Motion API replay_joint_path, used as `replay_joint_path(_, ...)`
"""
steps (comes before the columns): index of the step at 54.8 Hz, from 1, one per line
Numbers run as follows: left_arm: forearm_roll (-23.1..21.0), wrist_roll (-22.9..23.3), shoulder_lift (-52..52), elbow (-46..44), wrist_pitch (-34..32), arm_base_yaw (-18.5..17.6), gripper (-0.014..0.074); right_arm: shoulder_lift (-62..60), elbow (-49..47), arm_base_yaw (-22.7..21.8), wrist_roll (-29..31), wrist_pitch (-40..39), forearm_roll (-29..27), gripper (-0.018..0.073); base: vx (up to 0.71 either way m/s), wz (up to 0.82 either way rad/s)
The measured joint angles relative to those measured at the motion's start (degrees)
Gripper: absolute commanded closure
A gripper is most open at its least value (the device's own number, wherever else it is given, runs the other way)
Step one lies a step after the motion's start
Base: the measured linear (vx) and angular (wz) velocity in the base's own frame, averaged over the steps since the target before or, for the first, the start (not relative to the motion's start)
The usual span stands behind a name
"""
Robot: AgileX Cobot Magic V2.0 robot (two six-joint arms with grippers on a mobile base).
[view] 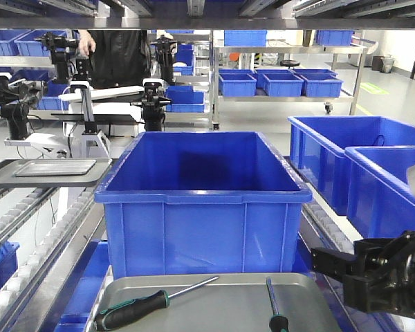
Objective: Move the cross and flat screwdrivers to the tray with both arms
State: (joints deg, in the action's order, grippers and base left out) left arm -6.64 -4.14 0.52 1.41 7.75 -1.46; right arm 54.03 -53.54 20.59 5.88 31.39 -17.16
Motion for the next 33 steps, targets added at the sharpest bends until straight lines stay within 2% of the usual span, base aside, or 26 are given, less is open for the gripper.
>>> replay_joint_path(11,4.44,0.43,0.11,0.0,0.07,0.0,0.0602,0.0,0.0,0.0,0.05,0.0,0.0,0.0084,0.0,0.0)
replay_joint_path(33,4.96,0.43,0.11,0.0,0.11,0.0,0.0602,0.0,0.0,0.0,0.05,0.0,0.0,0.0084,0.0,0.0)
